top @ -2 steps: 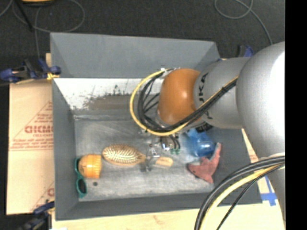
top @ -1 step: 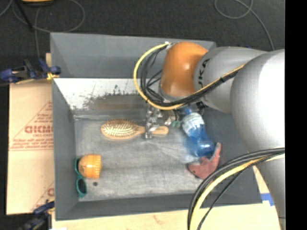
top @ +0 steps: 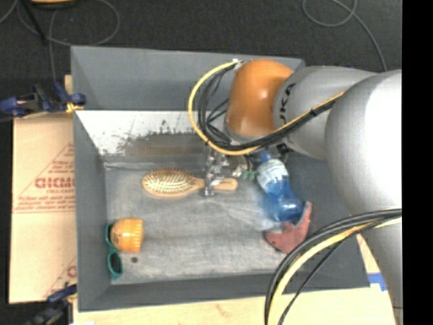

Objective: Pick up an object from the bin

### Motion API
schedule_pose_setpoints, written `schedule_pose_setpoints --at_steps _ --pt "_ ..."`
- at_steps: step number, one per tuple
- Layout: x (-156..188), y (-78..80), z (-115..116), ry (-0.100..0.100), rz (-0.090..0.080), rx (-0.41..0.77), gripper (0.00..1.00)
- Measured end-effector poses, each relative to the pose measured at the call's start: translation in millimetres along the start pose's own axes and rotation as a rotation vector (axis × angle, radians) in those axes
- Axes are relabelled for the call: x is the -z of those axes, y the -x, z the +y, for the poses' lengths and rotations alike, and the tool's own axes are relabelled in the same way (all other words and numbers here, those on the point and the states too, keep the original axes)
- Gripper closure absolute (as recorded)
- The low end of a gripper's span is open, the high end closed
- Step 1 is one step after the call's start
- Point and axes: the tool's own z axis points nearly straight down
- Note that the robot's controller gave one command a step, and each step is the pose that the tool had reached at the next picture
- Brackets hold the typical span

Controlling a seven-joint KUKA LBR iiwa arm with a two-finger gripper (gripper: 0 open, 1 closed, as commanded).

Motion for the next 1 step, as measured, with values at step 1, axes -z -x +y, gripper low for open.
schedule_pose_setpoints --at_steps 1 --pt "88.1 4.6 -0.3 -0.002 0.001 0.001 1.0"
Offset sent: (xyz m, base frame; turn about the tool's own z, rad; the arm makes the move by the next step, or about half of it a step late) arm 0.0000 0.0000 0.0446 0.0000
